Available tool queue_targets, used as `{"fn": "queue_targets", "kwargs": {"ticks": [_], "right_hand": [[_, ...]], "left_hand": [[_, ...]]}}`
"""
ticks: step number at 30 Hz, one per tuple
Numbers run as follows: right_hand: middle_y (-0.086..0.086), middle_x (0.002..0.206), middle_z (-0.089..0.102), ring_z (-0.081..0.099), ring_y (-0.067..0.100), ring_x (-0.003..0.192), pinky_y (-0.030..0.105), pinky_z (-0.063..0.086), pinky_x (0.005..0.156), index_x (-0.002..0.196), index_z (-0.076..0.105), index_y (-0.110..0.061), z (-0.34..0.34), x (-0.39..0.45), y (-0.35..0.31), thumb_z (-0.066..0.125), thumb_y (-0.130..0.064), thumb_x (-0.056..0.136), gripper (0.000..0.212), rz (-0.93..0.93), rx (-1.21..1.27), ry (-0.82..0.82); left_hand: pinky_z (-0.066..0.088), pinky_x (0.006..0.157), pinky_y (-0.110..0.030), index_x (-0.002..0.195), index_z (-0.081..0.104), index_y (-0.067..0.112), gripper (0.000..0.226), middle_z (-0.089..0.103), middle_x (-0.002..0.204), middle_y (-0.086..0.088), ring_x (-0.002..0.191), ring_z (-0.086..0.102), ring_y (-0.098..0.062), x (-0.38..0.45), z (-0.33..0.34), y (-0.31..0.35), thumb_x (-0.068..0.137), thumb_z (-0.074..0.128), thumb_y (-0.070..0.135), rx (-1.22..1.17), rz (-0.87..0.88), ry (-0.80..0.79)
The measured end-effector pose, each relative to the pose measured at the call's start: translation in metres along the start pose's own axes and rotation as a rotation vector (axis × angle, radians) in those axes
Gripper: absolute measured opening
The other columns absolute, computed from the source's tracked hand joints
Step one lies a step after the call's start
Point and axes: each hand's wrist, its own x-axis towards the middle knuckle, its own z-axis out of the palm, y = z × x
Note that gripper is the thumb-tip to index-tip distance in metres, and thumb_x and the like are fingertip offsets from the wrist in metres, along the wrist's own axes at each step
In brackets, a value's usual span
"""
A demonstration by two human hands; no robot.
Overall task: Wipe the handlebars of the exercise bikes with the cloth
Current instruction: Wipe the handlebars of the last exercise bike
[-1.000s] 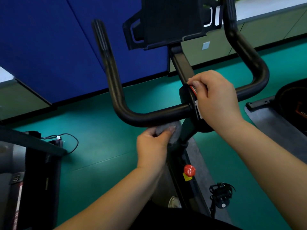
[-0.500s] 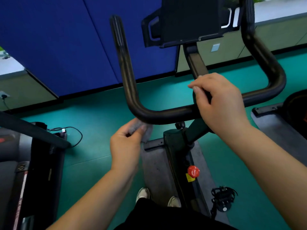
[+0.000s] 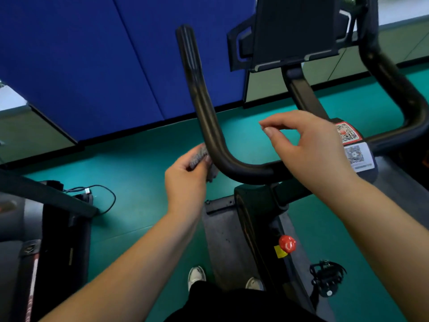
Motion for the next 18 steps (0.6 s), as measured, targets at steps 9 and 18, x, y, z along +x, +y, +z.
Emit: {"fn": "queue_targets", "kwargs": {"ticks": [9, 18], "right_hand": [[-0.014, 0.109, 0.067, 0.062, 0.001, 0.093, 0.026, 0.048, 0.091, 0.122, 0.062, -0.034, 0.049, 0.019, -0.037, 0.065, -0.030, 0.087, 0.036, 0.175, 0.075, -0.261], [-0.020, 0.095, 0.066, 0.061, -0.005, 0.084, 0.012, 0.048, 0.079, 0.113, 0.065, -0.042, 0.060, 0.030, -0.052, 0.066, -0.024, 0.086, 0.032, 0.280, 0.110, -0.173]], "left_hand": [[0.041, 0.059, -0.028, 0.097, 0.076, 0.024, 0.024, 0.063, 0.068, 0.005, 0.061, 0.048, -0.010, 0.016, -0.020, 0.005, 0.085, 0.065, 0.006, 0.127, 0.043, -0.220], [0.054, 0.068, -0.035, 0.091, 0.074, 0.034, 0.025, 0.072, 0.078, 0.007, 0.067, 0.059, -0.008, 0.078, -0.020, 0.028, 0.083, 0.069, 0.010, 0.209, 0.059, -0.242]]}}
